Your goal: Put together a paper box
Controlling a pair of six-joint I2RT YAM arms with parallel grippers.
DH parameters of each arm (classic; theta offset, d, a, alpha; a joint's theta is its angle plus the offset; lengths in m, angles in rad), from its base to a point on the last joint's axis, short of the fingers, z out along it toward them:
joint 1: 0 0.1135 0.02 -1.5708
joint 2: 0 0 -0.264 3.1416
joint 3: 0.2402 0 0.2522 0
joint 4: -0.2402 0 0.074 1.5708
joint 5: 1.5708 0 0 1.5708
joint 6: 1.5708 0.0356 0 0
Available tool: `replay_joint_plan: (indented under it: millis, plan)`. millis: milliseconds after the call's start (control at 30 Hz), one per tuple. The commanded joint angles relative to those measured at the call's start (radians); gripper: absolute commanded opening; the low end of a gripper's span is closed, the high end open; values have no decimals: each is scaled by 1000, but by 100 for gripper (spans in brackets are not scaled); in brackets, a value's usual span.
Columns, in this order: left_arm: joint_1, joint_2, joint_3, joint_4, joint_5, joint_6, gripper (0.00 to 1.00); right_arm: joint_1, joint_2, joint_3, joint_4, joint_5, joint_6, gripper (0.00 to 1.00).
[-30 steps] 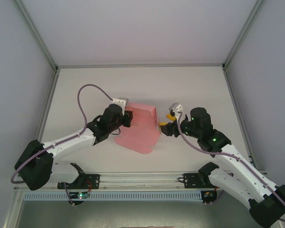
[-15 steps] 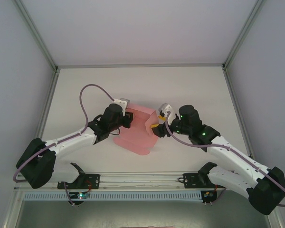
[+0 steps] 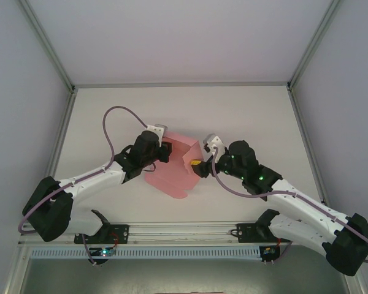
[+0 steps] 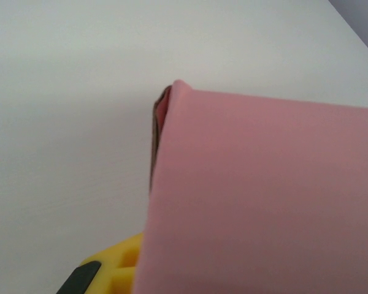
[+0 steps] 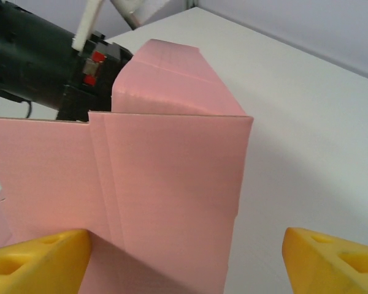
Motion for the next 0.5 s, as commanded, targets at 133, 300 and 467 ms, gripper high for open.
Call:
replay_joint_plan:
  millis: [133, 300, 467]
  plan:
    - [-20, 12, 35, 8, 43, 0, 0, -46, 45, 43, 83, -208, 81, 85]
    - [-19, 14, 34, -1, 25, 3, 0, -66, 4, 28, 95, -254, 94, 88]
    - [-20, 35, 50, -9, 25, 0, 0, -68, -14, 19, 91, -280, 92, 95]
